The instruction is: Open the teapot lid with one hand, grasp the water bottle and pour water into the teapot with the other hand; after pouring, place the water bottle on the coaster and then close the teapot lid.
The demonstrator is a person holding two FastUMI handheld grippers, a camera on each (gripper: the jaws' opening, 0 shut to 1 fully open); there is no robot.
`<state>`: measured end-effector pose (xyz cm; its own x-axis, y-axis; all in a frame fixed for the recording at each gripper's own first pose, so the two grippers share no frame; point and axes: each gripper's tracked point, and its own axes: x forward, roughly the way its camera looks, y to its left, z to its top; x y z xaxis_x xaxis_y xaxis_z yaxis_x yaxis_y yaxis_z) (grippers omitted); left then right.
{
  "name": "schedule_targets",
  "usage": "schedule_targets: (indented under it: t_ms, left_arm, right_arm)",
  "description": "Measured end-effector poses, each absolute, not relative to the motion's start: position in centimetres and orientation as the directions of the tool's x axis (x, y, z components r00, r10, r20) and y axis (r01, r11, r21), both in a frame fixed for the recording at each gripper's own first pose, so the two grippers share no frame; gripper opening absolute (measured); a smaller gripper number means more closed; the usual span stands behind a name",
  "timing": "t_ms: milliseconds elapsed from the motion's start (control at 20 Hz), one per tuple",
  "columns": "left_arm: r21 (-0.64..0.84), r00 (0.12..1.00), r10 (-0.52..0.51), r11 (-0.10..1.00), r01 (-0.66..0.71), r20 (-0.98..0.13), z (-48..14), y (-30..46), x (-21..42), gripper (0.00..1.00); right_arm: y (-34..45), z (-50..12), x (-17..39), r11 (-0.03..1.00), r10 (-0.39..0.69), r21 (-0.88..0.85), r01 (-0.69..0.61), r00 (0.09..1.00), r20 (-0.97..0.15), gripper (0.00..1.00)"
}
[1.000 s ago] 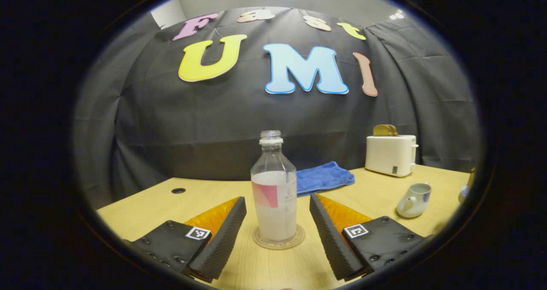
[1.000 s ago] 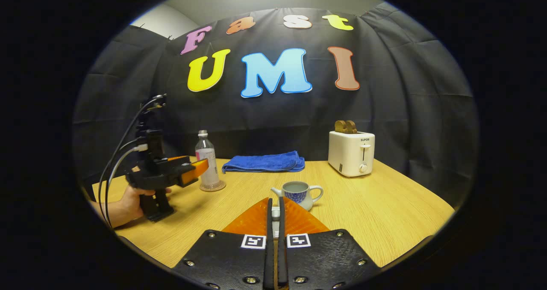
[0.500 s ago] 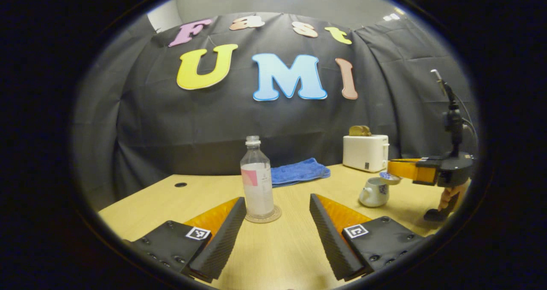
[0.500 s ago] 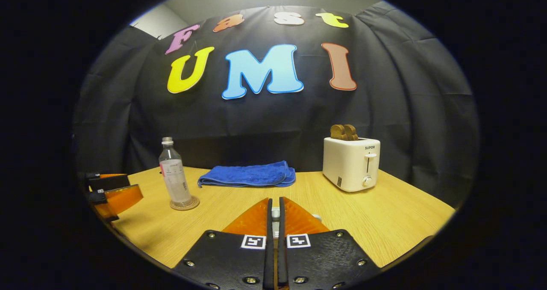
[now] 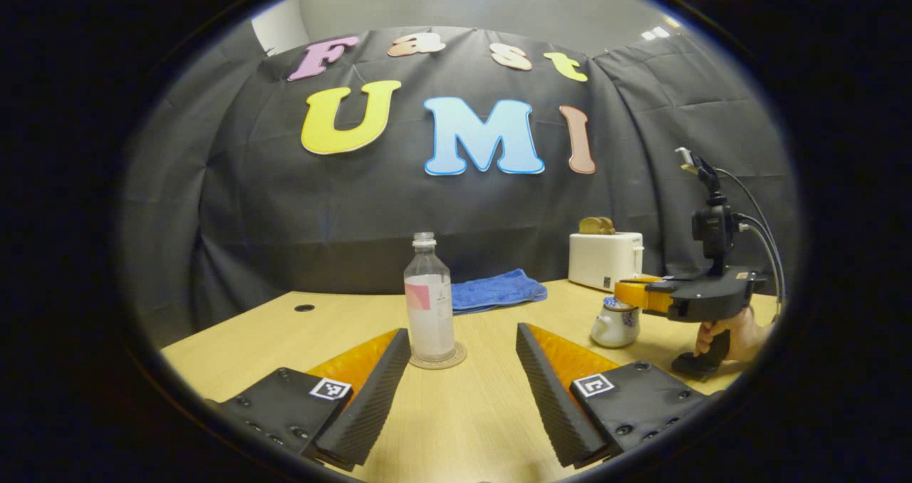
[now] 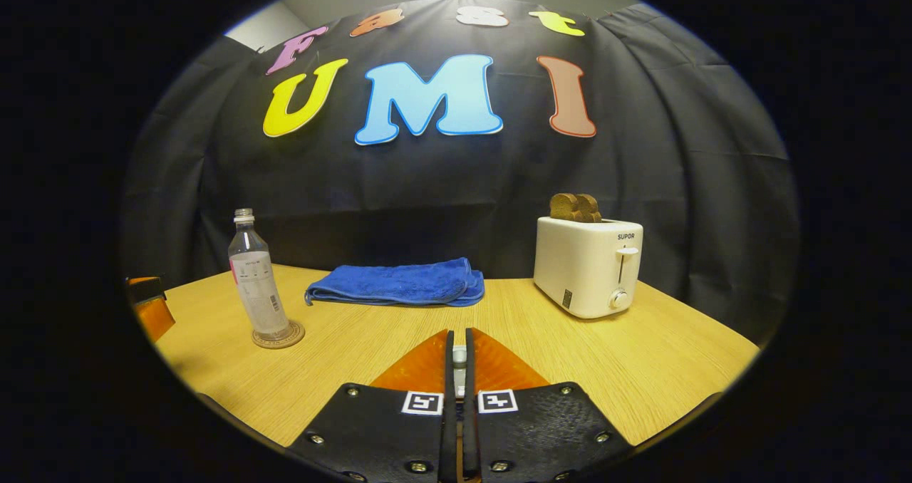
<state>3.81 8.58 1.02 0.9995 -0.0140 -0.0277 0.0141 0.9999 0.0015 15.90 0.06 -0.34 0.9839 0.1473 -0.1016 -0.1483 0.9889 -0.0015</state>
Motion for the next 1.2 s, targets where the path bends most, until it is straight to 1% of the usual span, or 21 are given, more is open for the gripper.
schedule_targets:
  t_ms: [100, 150, 200, 250, 300, 350, 400, 450, 500, 550, 650, 750, 850, 1000, 1050, 1100, 1200]
  left_arm:
    - [0.0, 0.999, -0.009, 1.0, 0.009, -0.035, 0.7, 8.7, 3.9, 1.0]
    - [0.001, 0.999, -0.009, 1.0, 0.009, -0.036, 0.7, 8.8, 3.8, 1.0]
    - [0.003, 0.999, -0.006, 1.0, 0.006, -0.034, 0.8, 8.7, 3.7, 1.0]
    - [0.003, 0.999, -0.006, 1.0, 0.006, -0.033, 0.9, 8.7, 3.7, 1.0]
    - [0.003, 1.0, -0.006, 1.0, 0.006, -0.03, 1.0, 8.6, 3.5, 1.0]
    - [0.004, 1.0, -0.005, 1.0, 0.005, -0.028, 1.2, 8.3, 3.3, 1.0]
    - [0.003, 1.0, -0.005, 1.0, 0.005, -0.024, 1.3, 8.0, 2.8, 1.0]
    - [0.0, 1.0, 0.0, 1.0, 0.0, -0.02, 1.3, 7.7, 2.6, 1.0]
    - [-0.008, 1.0, 0.008, 1.0, -0.008, -0.01, 1.5, 7.2, 2.0, 1.0]
    - [-0.01, 1.0, 0.009, 1.0, -0.009, -0.004, 1.5, 6.6, 1.6, 1.0]
    - [0.004, 1.0, 0.017, 1.0, -0.017, 0.01, 1.4, 5.4, 0.7, 1.0]
    - [0.022, 1.0, 0.018, 1.0, -0.018, 0.017, 1.2, 4.3, -0.4, 1.0]
    - [0.032, 1.0, 0.015, 0.999, -0.016, 0.025, 1.2, 3.3, -1.2, 1.0]
    - [0.006, 0.999, 0.016, 1.0, -0.016, 0.029, 0.8, 2.5, -1.9, 1.0]
    - [-0.007, 0.999, 0.024, 1.0, -0.024, 0.028, 0.5, 2.5, -2.1, 1.0]
    - [-0.013, 0.999, 0.039, 0.999, -0.038, 0.021, 0.1, 2.3, -2.2, 1.0]
    - [-0.017, 0.998, 0.065, 0.998, -0.065, 0.018, 0.3, 3.0, -2.2, 1.0]
  right_arm:
    - [-0.1, -0.6, 16.1, 0.989, 0.144, 0.001, -0.145, 0.984, -0.108, 0.04]
    - [-0.1, -0.2, 15.8, 0.99, 0.141, -0.005, -0.142, 0.985, -0.102, 0.08]
    - [-0.1, 0.5, 15.6, 0.99, 0.141, -0.017, -0.143, 0.987, -0.079, 0.1]
    - [-0.7, 2.0, 15.1, 0.991, 0.125, -0.034, -0.126, 0.992, -0.034, 0.15]
    - [-1.3, 3.0, 14.6, 0.993, 0.106, -0.046, -0.106, 0.994, -0.001, 0.25]
    - [-1.8, 4.2, 13.1, 0.995, 0.089, -0.054, -0.087, 0.996, 0.028, 0.42]
    - [-1.9, 4.2, 11.6, 0.996, 0.079, -0.045, -0.078, 0.997, 0.021, 0.48]
    - [-1.7, 3.8, 9.8, 0.997, 0.078, -0.027, -0.078, 0.997, 0.004, 0.57]
    - [-1.1, 3.0, 7.5, 0.996, 0.088, -0.004, -0.088, 0.996, -0.013, 0.72]
    - [-0.5, 2.2, 5.7, 0.996, 0.094, 0.008, -0.094, 0.995, -0.028, 0.76]
    - [0.2, 1.0, 3.2, 0.996, 0.094, -0.004, -0.094, 0.995, -0.032, 0.78]
    - [0.5, -0.1, 1.4, 0.995, 0.089, -0.033, -0.091, 0.995, -0.05, 0.78]
    - [1.7, -0.9, 0.0, 0.992, 0.122, -0.005, -0.123, 0.991, -0.063, 0.78]
    - [1.7, -0.4, -0.8, 0.994, 0.107, 0.013, -0.107, 0.994, -0.034, 0.78]
    - [1.7, -0.4, -0.9, 0.994, 0.105, 0.007, -0.105, 0.994, -0.028, 0.78]
    - [1.6, 0.2, -1.2, 0.995, 0.099, -0.002, -0.099, 0.995, 0.003, 0.78]
    - [1.4, 0.1, -1.3, 0.997, 0.079, -0.007, -0.079, 0.997, 0.003, 0.78]
